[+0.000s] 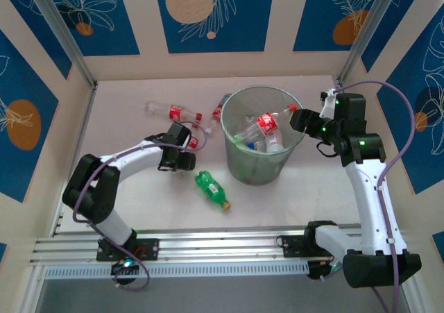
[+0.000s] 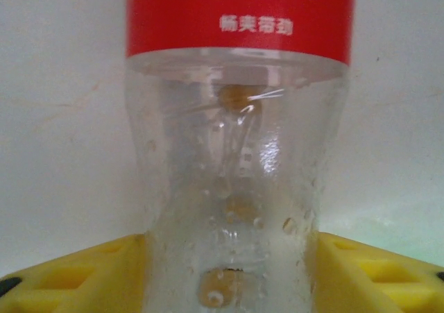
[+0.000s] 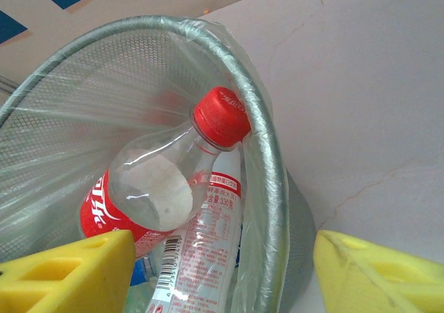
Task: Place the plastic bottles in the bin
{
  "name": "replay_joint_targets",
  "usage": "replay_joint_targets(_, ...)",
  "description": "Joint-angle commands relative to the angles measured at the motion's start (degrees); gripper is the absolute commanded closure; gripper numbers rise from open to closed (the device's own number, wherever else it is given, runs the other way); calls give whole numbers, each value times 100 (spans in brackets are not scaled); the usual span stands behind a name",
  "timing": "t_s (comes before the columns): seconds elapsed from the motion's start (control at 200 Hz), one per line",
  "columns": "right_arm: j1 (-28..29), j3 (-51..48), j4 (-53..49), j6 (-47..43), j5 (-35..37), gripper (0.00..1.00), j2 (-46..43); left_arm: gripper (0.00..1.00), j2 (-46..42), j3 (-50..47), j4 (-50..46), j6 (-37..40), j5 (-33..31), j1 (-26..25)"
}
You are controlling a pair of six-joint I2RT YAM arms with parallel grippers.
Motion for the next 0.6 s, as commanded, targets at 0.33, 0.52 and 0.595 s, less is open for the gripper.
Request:
replay_joint_targets(0.33, -51, -82, -3, -76, -120, 30, -9, 50, -534, 216, -341, 125, -269, -10)
replay_joint_targets(0.52, -51, -77, 2, -83, -113, 30, -14, 50, -1133, 427, -667, 290, -317, 1)
replay_joint_targets(0.595, -46, -73, 3, -78, -113, 30, -8, 50, -1431, 629, -799, 531, -341, 0)
